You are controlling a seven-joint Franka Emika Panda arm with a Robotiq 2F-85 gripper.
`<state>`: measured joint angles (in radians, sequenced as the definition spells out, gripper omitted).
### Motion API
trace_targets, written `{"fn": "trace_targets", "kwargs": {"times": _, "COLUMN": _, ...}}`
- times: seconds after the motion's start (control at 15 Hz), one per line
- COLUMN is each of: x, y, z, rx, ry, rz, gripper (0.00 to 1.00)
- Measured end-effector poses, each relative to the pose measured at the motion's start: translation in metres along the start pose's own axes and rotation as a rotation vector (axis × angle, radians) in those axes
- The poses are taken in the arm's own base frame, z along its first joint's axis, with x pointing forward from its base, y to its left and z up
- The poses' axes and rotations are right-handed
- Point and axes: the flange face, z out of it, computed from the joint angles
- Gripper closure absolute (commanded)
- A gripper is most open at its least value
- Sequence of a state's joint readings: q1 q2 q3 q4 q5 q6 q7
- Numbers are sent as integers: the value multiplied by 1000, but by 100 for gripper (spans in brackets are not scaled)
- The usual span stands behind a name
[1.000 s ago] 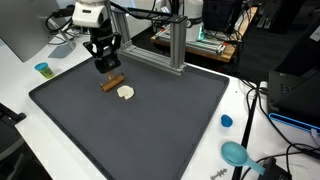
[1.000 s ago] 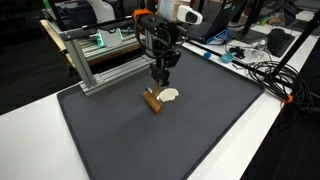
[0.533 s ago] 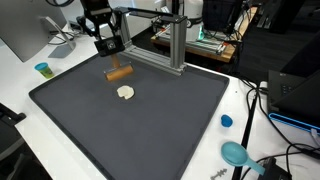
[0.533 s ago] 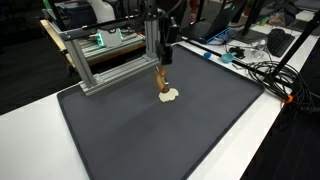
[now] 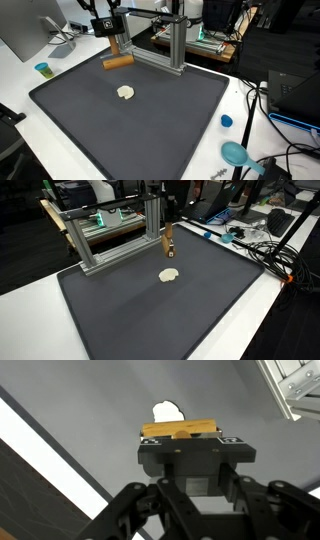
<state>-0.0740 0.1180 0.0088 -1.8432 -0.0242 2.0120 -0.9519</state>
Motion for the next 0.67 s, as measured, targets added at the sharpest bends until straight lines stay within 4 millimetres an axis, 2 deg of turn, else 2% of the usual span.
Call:
{"fn": "trace_targets", "kwargs": {"times": 0.33, "x": 6, "y": -18, "z": 13, "rx": 24, "ry": -37, "rz": 287, "gripper": 79}}
{"fn": "trace_targets", "kwargs": {"times": 0.67, "x": 17, "y": -57, "z": 21, "rx": 28, "ry": -54, "rz": 577, "gripper": 79}}
